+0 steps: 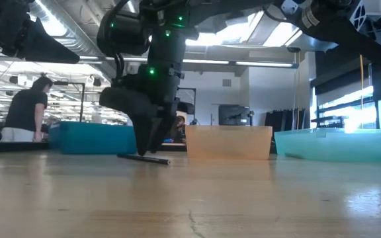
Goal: Sort crayons/erasers/pens/pencils in bins
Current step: Put the dark blue pencil into the orange bin
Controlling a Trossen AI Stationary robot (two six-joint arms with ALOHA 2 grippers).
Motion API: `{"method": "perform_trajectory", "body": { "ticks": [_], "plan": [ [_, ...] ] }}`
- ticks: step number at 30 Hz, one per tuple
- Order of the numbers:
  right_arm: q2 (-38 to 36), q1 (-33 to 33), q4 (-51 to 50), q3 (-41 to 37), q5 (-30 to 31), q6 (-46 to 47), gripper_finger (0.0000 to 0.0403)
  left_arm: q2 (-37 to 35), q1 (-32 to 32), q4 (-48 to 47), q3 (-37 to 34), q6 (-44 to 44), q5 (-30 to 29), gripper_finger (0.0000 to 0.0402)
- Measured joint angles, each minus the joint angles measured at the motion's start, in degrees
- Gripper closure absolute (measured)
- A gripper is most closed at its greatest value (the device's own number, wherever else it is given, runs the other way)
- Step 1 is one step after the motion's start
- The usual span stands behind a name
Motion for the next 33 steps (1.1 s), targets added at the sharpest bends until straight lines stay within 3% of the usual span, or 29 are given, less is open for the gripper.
{"method": "perform_trajectory", "body": {
  "ticks": [17, 25, 33],
  "plan": [
    [2.24, -0.25, 0.80, 0.11, -4.10, -1.34, 0.0326, 0.00, 0.00, 0.04, 0.00, -0.13, 0.07, 0.0266],
    [2.47, -0.32, -0.25, 0.09, -4.35, -3.51, 0.0390, 0.00, 0.02, 0.02, 0.00, -0.11, 0.07, 0.0266],
    [-0.88, -0.41, -3.59, -0.04, -3.13, -7.52, 0.0396, 0.00, 0.02, 0.04, 0.00, -0.17, 0.27, 0.0266]
  ]
}}
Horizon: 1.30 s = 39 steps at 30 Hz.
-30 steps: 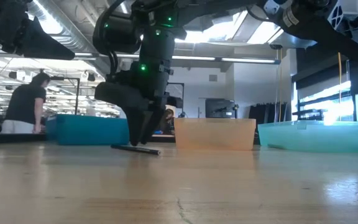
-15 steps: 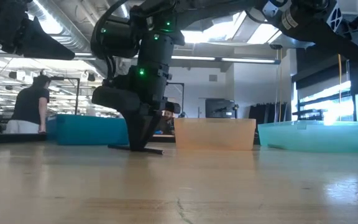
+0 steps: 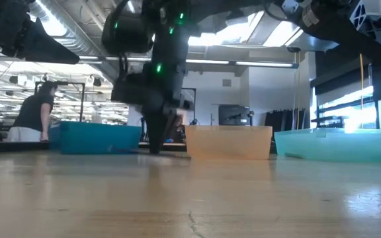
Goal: Sort crayons/erasers/pens/pencils in bins
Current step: Put the dark blue pencil into the orange bin
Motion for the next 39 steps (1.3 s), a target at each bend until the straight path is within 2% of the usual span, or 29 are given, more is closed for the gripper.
{"method": "perform_trajectory", "body": {
  "ticks": [4, 9, 14, 17, 22, 26, 31, 39],
  "plan": [
    [-6.22, -0.96, -4.50, 0.07, 1.05, 0.29, 0.0396, 0.00, -0.02, 0.00, 0.00, 0.04, 0.17, 0.0266],
    [-11.96, -2.54, -12.16, -0.03, 10.01, 2.22, 0.0396, 0.00, -0.02, -0.02, -0.02, 0.02, 0.92, 0.0266],
    [-17.42, -4.21, -15.06, 0.39, 11.53, 9.01, 0.0395, 0.00, -0.02, 0.00, -0.02, 0.02, 0.68, 0.0266],
    [-15.93, -4.27, -14.03, 0.05, 11.00, 8.73, 0.0375, 0.00, -0.02, 0.02, -0.02, -0.02, 0.63, 0.0266],
    [-12.81, -0.97, -11.07, 0.15, 7.41, 6.94, 0.0344, 0.00, -0.02, 0.39, -0.02, -0.11, 0.74, 0.0266],
    [-9.36, 2.29, -7.05, 0.07, 7.44, 7.61, 0.0328, 0.00, -0.02, 0.57, -0.02, -0.09, 1.08, 0.0266],
    [-4.49, 5.85, -3.82, 0.12, 5.01, 7.45, 0.0320, 0.00, -0.02, 0.78, -0.02, -0.10, 1.08, 0.0266],
    [-0.01, 6.51, -4.67, 0.15, 0.36, 6.30, 0.0319, 0.00, 0.25, 1.35, -0.02, -0.09, 0.89, 0.0266]
  ]
}}
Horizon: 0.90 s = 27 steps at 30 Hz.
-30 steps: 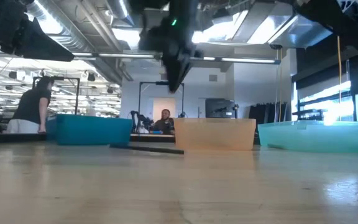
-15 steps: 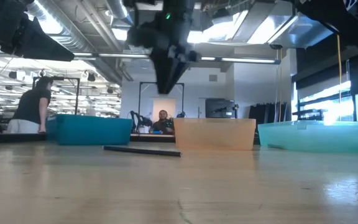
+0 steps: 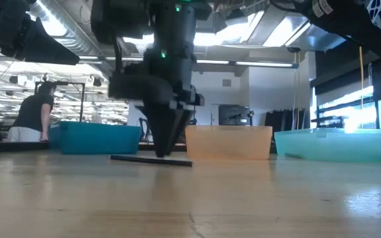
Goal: Sort crayons/erasers/pens/pencils in bins
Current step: Put the dark blue pencil into the orange bin
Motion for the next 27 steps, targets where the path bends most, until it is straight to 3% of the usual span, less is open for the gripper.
{"method": "perform_trajectory", "body": {
  "ticks": [15, 27],
  "plan": [
    [0.95, -2.01, 2.24, -3.62, -8.63, -2.01, 0.0321, 0.00, 1.42, 0.08, 0.00, 0.22, 1.65, 0.0266],
    [0.84, -2.82, 4.41, -5.60, -10.95, -3.51, 0.0386, 0.00, 1.42, 0.10, 0.00, 0.24, 1.54, 0.0266]
  ]
}}
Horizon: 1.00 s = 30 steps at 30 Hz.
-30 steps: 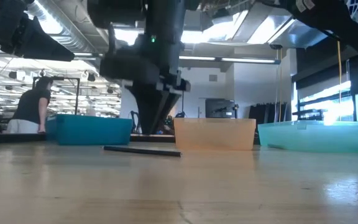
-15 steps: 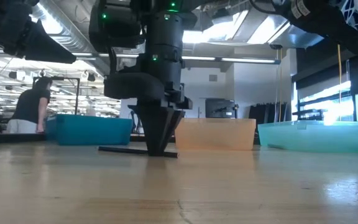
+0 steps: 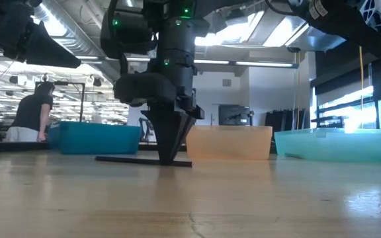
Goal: Sort crayons/erasers/pens/pencils in bins
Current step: Put the dark blue pencil into the orange bin
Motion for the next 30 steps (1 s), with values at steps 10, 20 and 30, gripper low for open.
{"method": "perform_trajectory", "body": {
  "ticks": [10, 20, 30],
  "plan": [
    [0.03, 0.23, 5.43, -0.14, 3.85, 1.47, 0.0381, 0.00, 0.00, 0.02, 0.00, 0.00, -0.08, 0.0266],
    [-5.90, 1.62, 1.52, 0.57, 17.33, 2.22, 0.0390, 0.00, -0.02, -0.05, 0.00, 0.09, -0.10, 0.0266],
    [-24.89, -2.87, -17.62, 0.79, 33.57, 13.47, 0.0397, 0.00, -0.02, 0.19, 0.00, 1.05, -0.01, 0.0266]
  ]
}}
